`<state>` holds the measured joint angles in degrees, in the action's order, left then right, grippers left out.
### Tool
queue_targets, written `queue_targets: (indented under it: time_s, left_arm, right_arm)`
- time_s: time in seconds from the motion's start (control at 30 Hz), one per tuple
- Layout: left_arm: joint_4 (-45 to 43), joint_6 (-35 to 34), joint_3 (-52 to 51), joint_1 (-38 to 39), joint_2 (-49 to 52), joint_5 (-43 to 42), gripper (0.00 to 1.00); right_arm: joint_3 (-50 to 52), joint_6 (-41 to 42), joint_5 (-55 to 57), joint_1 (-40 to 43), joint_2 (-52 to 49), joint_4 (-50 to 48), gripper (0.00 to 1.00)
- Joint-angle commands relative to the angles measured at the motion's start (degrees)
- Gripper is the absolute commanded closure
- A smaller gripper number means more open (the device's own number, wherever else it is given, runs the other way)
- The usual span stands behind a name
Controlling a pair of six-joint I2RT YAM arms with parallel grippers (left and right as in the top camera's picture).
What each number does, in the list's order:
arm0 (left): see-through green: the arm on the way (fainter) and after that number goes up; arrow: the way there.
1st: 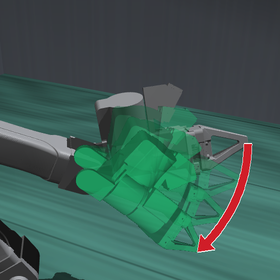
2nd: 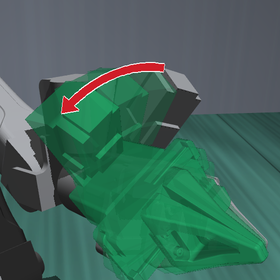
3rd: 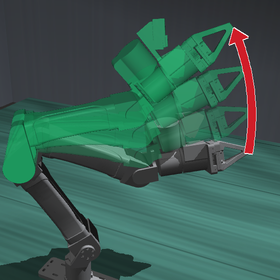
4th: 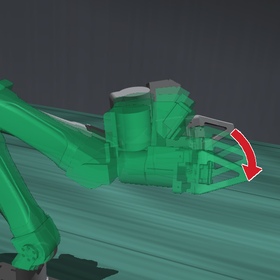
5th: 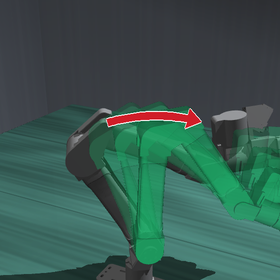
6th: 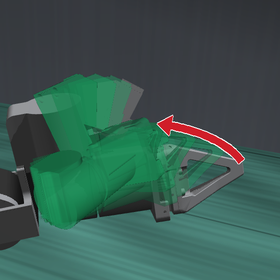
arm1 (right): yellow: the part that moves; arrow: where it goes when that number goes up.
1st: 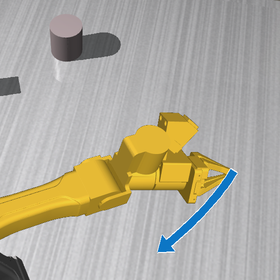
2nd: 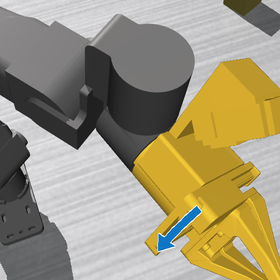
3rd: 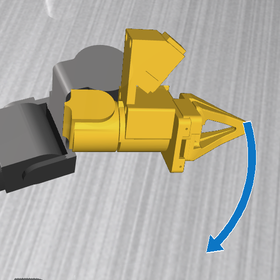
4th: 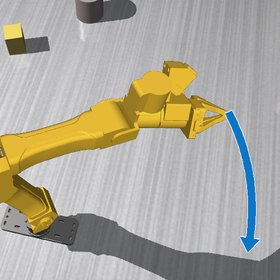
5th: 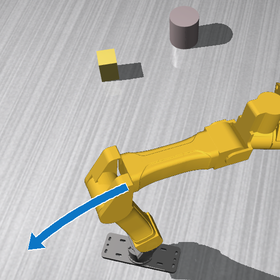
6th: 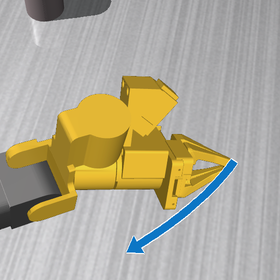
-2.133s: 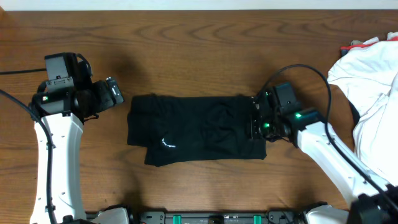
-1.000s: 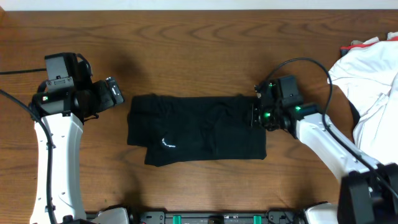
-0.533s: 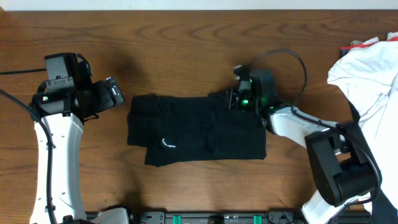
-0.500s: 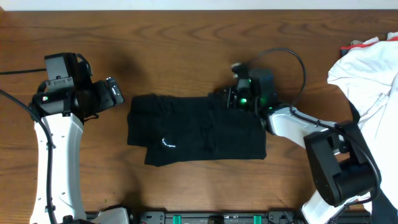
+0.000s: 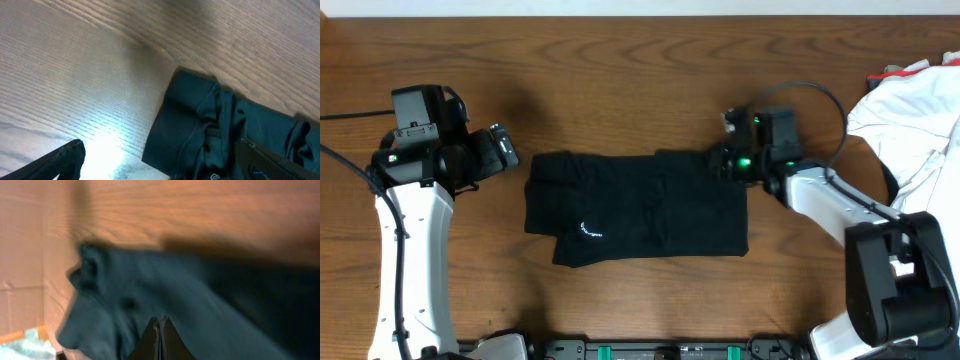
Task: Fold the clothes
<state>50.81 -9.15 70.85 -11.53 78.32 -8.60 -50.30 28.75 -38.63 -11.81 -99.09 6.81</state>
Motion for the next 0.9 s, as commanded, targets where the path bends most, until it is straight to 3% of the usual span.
queue_targets:
  time_s: [0.0,0.13,0.17,0.27,0.37,0.53,0.7,0.87]
  left_arm:
    - [0.1,0.1,0.6,0.0,-0.5,0.5,0.02]
    - [0.1,0.1,0.6,0.0,-0.5,0.5,0.02]
    - [0.1,0.1,0.6,0.0,-0.5,0.5,0.02]
    - [-0.5,-0.4,0.6,0.0,-0.5,0.3,0.02]
    - [-1.6,-3.9,0.6,0.0,-0.5,0.1,0.02]
    - [4.0,-10.2,0.5,0.1,-0.5,-4.4,0.02]
    - [3.7,-15.2,-2.6,0.2,1.9,-4.3,0.02]
    - [7.4,-13.0,-4.3,1.8,7.5,-5.8,0.02]
  right_arm:
    - [-0.1,-8.2,-0.2,2.4,1.4,5.3,0.96]
    - [-0.1,-10.7,-0.2,6.6,1.8,9.4,0.92]
    - [-0.1,-11.1,-0.3,7.7,2.1,9.5,0.88]
    - [-0.1,-11.3,-1.1,10.7,3.3,9.6,0.63]
    - [-0.1,-12.3,-2.4,12.9,5.2,10.3,0.55]
    - [-0.1,-15.5,-2.3,13.7,8.3,15.2,0.50]
    - [-0.1,-19.0,-1.6,13.7,9.5,20.7,0.48]
    - [-0.1,-19.7,0.7,13.7,9.5,23.0,0.48]
